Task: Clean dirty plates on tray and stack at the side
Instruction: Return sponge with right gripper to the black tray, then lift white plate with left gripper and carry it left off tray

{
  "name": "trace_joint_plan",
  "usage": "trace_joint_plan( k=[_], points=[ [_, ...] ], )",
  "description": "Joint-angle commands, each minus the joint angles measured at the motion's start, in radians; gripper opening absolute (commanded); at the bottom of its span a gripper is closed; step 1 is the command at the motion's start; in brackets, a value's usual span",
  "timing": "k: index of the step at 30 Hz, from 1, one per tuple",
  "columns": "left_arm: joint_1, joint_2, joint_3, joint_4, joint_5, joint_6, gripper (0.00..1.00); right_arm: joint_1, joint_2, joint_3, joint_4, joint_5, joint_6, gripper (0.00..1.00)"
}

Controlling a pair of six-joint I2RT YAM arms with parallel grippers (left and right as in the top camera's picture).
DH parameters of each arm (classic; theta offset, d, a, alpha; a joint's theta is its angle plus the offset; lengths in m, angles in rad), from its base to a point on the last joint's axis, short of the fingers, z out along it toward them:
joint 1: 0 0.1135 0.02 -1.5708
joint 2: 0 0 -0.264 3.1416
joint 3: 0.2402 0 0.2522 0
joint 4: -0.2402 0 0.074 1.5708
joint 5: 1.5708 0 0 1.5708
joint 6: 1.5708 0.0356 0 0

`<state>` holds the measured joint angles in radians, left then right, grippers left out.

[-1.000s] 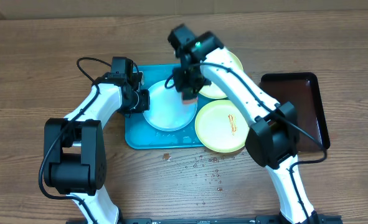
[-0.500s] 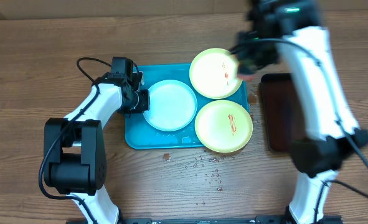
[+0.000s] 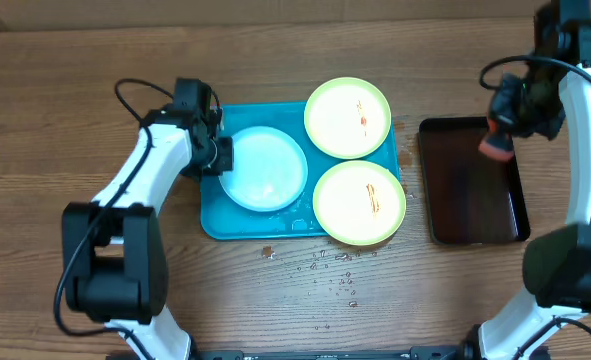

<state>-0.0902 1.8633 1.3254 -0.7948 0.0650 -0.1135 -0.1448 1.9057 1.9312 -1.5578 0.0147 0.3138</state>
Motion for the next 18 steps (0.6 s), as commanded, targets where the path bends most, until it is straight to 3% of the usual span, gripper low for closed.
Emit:
trace_joint_plan(
  k=[1, 6, 12, 18],
  points=[
    [0.0, -0.076, 0.061, -0.02, -0.052, 0.034, 0.04, -0.021, -0.007, -0.107, 0.055, -0.017, 0.003, 0.04],
    [-0.004, -0.132, 0.121, -0.077, -0.164, 0.064, 0.04, -0.028, -0.007, -0.216, 0.128, -0.016, -0.001, 0.04],
    [-0.041, -0.18, 0.191, -0.12, -0.359, 0.087, 0.04, -0.028, -0.007, -0.225, 0.159, -0.016, -0.001, 0.04],
    [-0.179, -0.192, 0.199, -0.124, -0.712, 0.114, 0.04, -0.028, -0.006, -0.225, 0.162, -0.016, -0.005, 0.04]
  ],
)
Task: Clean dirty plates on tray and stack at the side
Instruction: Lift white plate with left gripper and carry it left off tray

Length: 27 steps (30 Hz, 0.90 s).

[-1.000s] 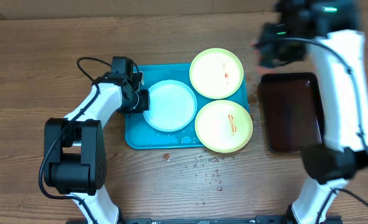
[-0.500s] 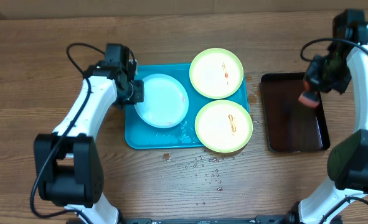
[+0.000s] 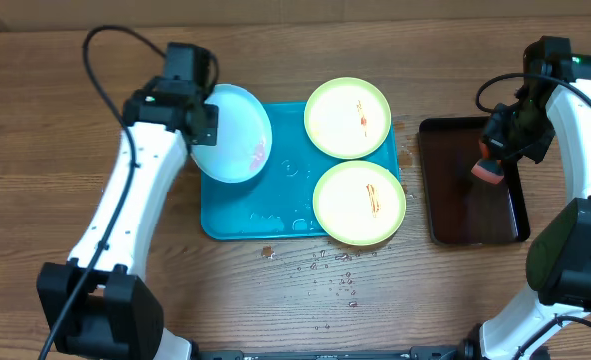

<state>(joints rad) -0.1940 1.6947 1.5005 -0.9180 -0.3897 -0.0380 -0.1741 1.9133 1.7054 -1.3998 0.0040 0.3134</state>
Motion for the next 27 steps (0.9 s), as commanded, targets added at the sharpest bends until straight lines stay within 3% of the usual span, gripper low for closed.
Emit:
trace_joint_plan(
  k=[1, 11, 20, 27],
  points=[
    [-0.105, -0.022, 0.024, 0.002, -0.32, 0.039, 0.04, 0.002, -0.014, 0.001, 0.004, -0.006, -0.004, 0.04],
    [-0.348, -0.022, 0.024, 0.093, -0.89, 0.013, 0.04, 0.002, -0.014, 0.001, 0.005, -0.006, -0.004, 0.04],
    [-0.42, -0.022, 0.024, 0.127, -1.056, 0.013, 0.04, 0.002, -0.014, 0.001, 0.005, -0.005, -0.004, 0.04],
    [-0.422, -0.022, 0.024, 0.13, -1.048, 0.015, 0.04, 0.002, -0.014, 0.001, 0.004, -0.005, -0.004, 0.04]
  ],
)
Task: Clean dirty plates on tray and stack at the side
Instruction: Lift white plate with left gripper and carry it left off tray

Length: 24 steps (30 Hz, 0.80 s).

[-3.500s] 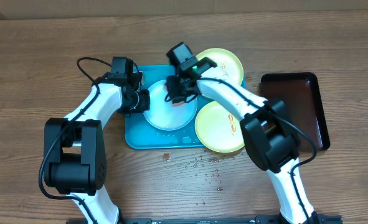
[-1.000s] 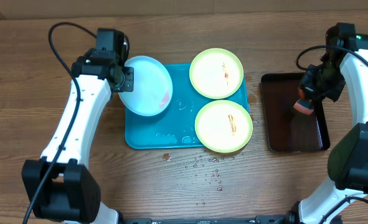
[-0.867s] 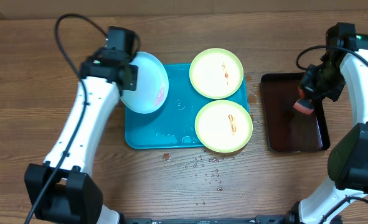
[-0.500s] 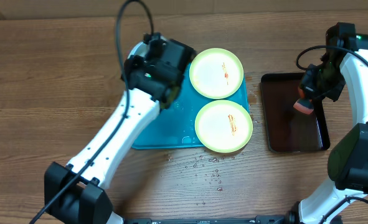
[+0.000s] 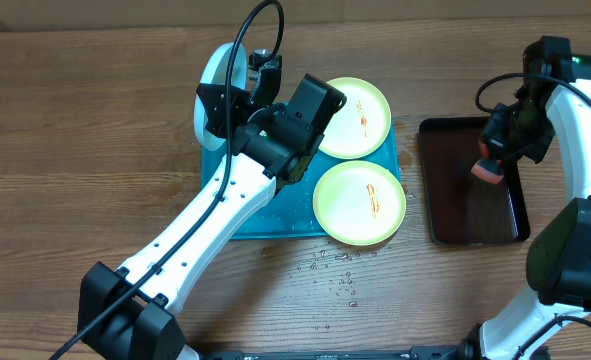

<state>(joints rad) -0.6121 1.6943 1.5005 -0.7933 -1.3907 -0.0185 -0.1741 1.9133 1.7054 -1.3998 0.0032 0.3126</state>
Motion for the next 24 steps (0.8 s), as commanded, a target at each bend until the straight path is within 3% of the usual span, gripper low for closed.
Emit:
trace_joint_plan(
  k=[1, 6, 13, 19, 24],
  points=[
    [-0.004, -0.022, 0.024, 0.005, -0.033, -0.003, 0.04, 0.002, -0.014, 0.001, 0.004, -0.005, -0.003, 0.04],
    [0.013, -0.022, 0.024, -0.037, 0.164, -0.01, 0.04, 0.002, -0.014, 0.001, 0.004, -0.005, -0.004, 0.04],
    [0.131, -0.022, 0.024, -0.144, 0.65, -0.131, 0.04, 0.002, -0.014, 0.001, 0.003, -0.005, -0.007, 0.04],
    [0.399, -0.022, 0.024, -0.167, 1.131, -0.17, 0.04, 0.002, -0.014, 0.001, 0.0, -0.005, -0.007, 0.04],
    [0.683, -0.021, 0.023, -0.171, 1.424, -0.174, 0.04, 0.002, -0.014, 0.001, 0.0, -0.005, -0.007, 0.04]
  ],
)
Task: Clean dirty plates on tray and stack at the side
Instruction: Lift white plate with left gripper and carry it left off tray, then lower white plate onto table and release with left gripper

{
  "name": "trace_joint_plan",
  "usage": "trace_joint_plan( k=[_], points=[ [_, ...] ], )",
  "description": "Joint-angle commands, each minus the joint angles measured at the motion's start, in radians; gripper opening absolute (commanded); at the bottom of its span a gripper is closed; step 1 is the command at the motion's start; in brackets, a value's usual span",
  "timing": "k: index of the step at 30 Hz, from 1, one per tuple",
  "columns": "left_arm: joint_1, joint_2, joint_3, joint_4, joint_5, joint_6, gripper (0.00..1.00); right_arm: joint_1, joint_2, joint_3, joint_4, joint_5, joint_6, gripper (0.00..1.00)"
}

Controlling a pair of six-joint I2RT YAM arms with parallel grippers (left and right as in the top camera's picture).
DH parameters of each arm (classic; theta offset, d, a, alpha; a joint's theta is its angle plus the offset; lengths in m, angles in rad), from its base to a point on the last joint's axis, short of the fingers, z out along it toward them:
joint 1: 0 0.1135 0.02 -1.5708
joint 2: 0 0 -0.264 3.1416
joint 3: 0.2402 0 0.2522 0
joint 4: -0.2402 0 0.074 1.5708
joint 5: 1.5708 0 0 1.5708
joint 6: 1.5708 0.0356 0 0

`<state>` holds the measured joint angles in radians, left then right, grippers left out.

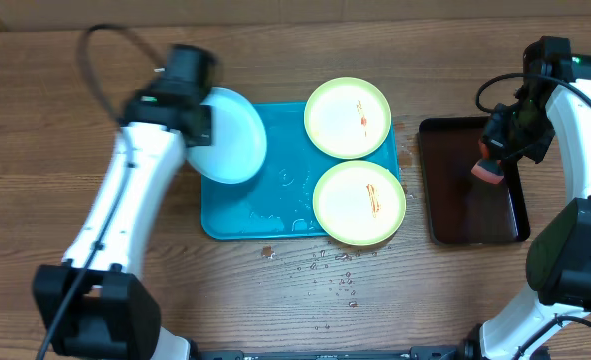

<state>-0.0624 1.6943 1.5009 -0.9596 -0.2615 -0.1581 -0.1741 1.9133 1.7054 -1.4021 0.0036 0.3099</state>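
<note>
My left gripper [203, 128] is shut on the rim of a white plate [230, 135], held tilted over the left edge of the blue tray [265, 205]. Two yellow-green plates lie on the tray: one at its far right corner [347, 117] and one at its near right [359, 203], both with red smears. My right gripper [495, 160] is shut on a pink-red sponge [489, 170] over the dark brown tray [472, 180] at the right.
Water drops and crumbs [325, 268] speckle the wooden table in front of the blue tray. Wet streaks show on the tray's bare left half. A cardboard wall runs along the back edge.
The left arm has swung back to the left; the white plate, then raised edge-on at the tray's far left corner, now hangs tilted over the tray's left edge. The right arm is unchanged.
The white plate first lay flat on the tray's left half with my left gripper at its rim, while the right gripper held the sponge high. Then the plate was lifted and tilted, and the sponge lowered over the brown tray. The plate was turned edge-on, now tilted at left.
</note>
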Motion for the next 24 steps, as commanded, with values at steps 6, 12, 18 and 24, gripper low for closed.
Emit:
trace_joint_plan(
  k=[6, 12, 18, 24],
  points=[
    [0.436, -0.018, 0.003, -0.004, 0.363, -0.068, 0.04, 0.002, -0.014, 0.001, 0.003, -0.005, -0.004, 0.04],
    [0.594, -0.013, -0.085, 0.031, 0.317, -0.122, 0.04, 0.002, -0.014, 0.001, 0.002, -0.005, -0.004, 0.04],
    [0.652, -0.013, -0.269, 0.195, 0.28, -0.198, 0.04, 0.002, -0.014, 0.001, 0.002, -0.005, -0.005, 0.04],
    [0.649, -0.013, -0.407, 0.362, 0.277, -0.198, 0.04, 0.002, -0.014, 0.001, 0.002, -0.005, -0.004, 0.04]
  ],
)
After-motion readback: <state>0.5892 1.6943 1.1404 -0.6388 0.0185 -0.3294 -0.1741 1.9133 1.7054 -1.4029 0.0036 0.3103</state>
